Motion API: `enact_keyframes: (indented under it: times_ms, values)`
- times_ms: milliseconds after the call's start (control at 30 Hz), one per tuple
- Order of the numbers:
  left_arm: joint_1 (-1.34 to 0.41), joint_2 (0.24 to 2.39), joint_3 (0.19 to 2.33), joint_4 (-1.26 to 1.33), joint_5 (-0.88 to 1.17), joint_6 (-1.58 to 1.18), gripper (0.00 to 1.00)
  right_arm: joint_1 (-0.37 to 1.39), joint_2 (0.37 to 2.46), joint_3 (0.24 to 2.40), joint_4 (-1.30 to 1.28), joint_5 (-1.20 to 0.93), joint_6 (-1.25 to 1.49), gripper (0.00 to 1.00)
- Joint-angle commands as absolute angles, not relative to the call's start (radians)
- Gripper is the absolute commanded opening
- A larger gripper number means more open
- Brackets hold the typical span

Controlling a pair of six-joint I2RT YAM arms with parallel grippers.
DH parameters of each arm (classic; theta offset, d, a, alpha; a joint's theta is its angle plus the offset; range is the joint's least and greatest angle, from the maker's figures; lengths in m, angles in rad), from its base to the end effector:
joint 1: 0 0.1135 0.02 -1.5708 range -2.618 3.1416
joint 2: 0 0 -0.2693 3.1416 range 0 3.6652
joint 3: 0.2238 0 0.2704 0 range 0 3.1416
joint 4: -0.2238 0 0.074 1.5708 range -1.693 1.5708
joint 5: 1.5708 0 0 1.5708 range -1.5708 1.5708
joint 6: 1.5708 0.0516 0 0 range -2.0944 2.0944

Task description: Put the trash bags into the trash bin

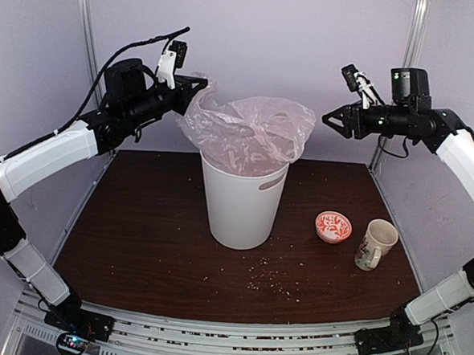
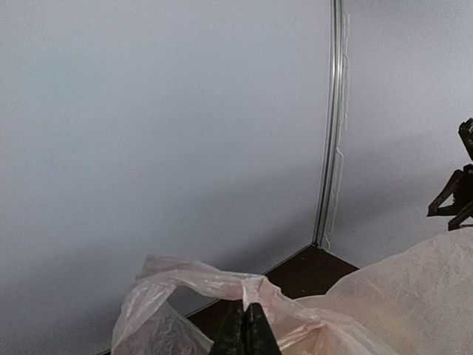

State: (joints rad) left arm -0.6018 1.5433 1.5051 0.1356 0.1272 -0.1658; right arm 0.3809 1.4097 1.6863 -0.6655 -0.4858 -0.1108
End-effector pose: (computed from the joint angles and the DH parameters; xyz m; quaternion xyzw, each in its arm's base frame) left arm 0.3284 -0.2335 0.4448 0.1910 0.6444 -0.3164 0.6694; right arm 0.2925 0.1431 0.4637 -0.3261 0.7492 0.2707 0.5090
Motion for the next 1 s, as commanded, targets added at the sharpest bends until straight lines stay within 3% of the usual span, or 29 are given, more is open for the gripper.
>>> enact_keyframes:
  times_ms: [0, 200, 433, 633, 967]
  values:
    - [-0.598, 1.587, 1.519, 0.264, 0.14, -0.252, 0.0, 0.365, 1.313, 1.607, -0.642, -0.619, -0.201, 0.47]
    - [-0.608, 1.737, 1.621, 0.371, 0.157, -0.354, 0.0, 0.537, 1.18, 1.565, -0.727, -0.591, -0.44, 0.42]
    - [-0.693, 1.916, 1.737, 0.403, 0.17, -0.378, 0.0, 0.684, 1.13, 1.568, -0.771, -0.508, -0.537, 0.41]
    - [-0.747, 1.973, 1.785, 0.381, 0.142, -0.362, 0.0, 0.767, 1.184, 1.564, -0.736, -0.392, -0.524, 0.56]
    - [-0.79, 2.124, 1.997, 0.324, 0.198, -0.408, 0.0, 0.9, 1.325, 1.592, -0.667, -0.166, -0.451, 0.6]
